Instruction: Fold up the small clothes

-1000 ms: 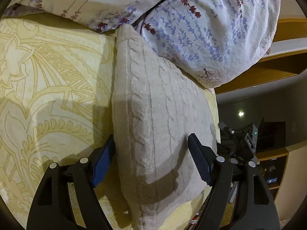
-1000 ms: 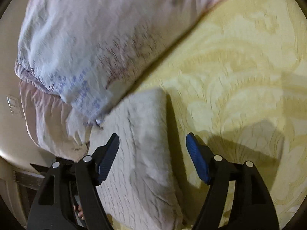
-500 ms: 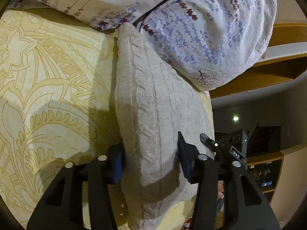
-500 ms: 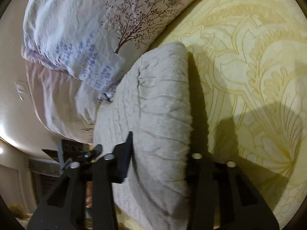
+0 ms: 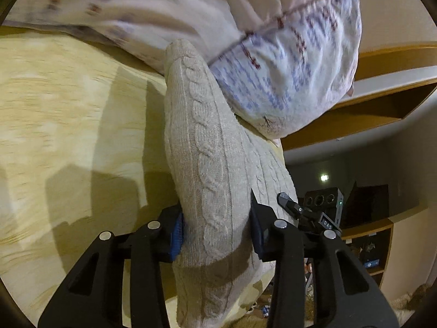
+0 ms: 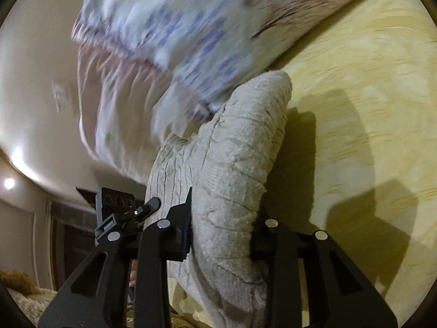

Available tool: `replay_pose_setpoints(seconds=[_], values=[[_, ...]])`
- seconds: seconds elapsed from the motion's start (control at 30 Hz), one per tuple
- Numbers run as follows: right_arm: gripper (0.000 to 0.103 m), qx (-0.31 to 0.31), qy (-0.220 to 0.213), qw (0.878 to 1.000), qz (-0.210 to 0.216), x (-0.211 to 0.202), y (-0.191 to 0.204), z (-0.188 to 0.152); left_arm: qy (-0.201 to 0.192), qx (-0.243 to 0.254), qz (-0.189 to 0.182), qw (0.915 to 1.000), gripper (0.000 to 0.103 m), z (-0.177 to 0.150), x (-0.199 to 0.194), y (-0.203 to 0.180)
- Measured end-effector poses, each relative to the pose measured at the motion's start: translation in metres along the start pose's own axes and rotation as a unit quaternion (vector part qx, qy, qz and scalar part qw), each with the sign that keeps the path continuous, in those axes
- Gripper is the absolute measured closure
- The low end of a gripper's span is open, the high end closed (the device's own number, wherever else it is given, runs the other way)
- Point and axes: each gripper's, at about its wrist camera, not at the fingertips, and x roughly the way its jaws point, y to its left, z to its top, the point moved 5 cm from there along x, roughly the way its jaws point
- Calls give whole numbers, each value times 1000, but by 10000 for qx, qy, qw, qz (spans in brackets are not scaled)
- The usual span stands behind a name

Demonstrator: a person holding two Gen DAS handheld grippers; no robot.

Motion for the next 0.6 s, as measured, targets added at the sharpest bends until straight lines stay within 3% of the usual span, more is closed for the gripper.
replay_pose_setpoints(seconds=[0.13, 0.23, 0.3, 0.4, 0.53, 0.6], values=[[74, -375, 176, 9989, -222, 27, 13, -14, -141, -1, 354, 9993, 63, 0, -24, 27], [70, -284, 413, 9954, -817, 52, -3, -24, -138, -285, 816, 9962, 60, -2, -16, 57], [66, -65, 392, 9966, -718, 52, -9, -24, -256, -400, 799, 9957, 54, -4, -13, 64], [57, -130, 387, 9958, -823, 44, -7, -22, -328, -225, 1004, 9942, 51, -3, -10, 57], [56, -77, -2, 9969, -789, 24, -6, -12, -466, 162, 1460, 9881, 50, -2, -17, 39], [56, -30, -147, 9965, -818, 18, -8, -4, -736, 503, 1760, 9803, 49, -1, -26, 27]])
